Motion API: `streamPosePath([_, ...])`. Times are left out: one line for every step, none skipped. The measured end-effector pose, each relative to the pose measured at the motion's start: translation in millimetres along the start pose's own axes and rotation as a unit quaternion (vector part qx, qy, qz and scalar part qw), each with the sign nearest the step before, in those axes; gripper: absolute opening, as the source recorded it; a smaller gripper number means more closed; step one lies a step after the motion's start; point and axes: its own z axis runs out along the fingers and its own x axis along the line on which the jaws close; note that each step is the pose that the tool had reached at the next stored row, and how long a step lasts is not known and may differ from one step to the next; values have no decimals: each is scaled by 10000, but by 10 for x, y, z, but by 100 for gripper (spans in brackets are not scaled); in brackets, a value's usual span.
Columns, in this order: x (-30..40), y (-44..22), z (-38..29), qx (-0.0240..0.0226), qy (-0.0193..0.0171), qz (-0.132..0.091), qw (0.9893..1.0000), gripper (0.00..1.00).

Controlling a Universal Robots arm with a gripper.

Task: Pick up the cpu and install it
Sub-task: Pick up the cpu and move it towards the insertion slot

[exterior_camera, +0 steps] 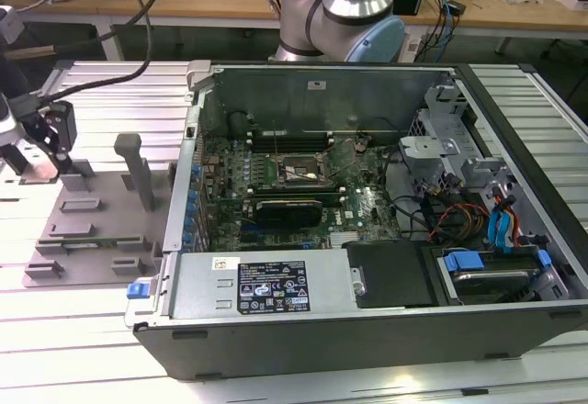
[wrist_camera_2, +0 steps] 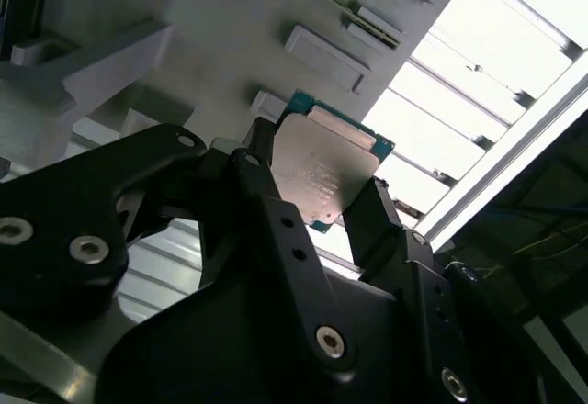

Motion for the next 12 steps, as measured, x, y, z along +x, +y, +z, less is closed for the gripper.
streamPosePath([0, 1, -24, 0, 0, 0, 10000, 55])
streamPosePath([0, 2, -65, 0, 0, 0, 10000, 55])
streamPosePath([-1, 3, -87, 0, 0, 0, 10000, 55])
streamPosePath([-1, 4, -109, -1, 0, 0, 10000, 55])
streamPosePath([-2, 4, -137, 0, 0, 0, 10000, 55])
streamPosePath([-2, 5, -154, 0, -1, 0, 10000, 55])
streamPosePath([-2, 5, -166, 0, 0, 0, 10000, 55])
streamPosePath([-2, 6, -188, 0, 0, 0, 10000, 55])
streamPosePath([-2, 8, -235, 0, -1, 0, 10000, 55])
streamPosePath([-3, 8, -257, 0, -1, 0, 10000, 55])
streamPosePath([-3, 9, -274, 0, -1, 0, 10000, 55])
streamPosePath([-3, 10, -299, 0, -1, 0, 10000, 55])
